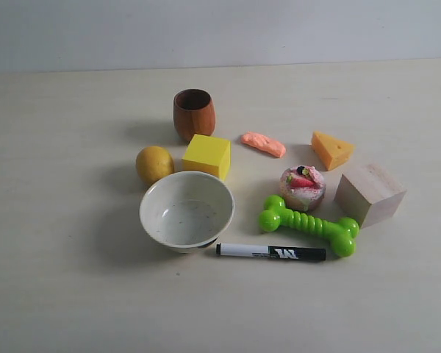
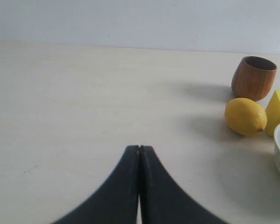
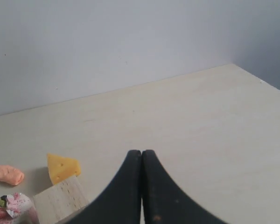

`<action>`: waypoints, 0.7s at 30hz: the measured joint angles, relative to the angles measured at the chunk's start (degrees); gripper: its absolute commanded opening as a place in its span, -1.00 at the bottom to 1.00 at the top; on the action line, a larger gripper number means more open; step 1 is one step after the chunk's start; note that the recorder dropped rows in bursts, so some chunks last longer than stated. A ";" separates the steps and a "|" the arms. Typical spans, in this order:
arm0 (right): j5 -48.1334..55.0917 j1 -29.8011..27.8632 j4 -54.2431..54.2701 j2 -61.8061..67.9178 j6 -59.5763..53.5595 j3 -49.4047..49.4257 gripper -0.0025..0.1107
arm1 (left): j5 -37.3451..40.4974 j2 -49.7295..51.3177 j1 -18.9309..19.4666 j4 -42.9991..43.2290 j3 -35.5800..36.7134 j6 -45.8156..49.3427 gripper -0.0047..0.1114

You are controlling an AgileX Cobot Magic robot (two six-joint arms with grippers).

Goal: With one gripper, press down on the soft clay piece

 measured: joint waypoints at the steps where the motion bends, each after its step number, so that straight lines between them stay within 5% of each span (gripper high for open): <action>1: 0.00 0.00 -0.57 -1.03 0.34 0.74 -0.96 | 0.00 0.00 0.00 0.00 0.00 0.00 -0.92; 21: 4.61 2.37 -10.01 -9.92 9.16 4.15 -0.96 | 0.00 0.00 0.00 0.00 0.00 0.00 -0.92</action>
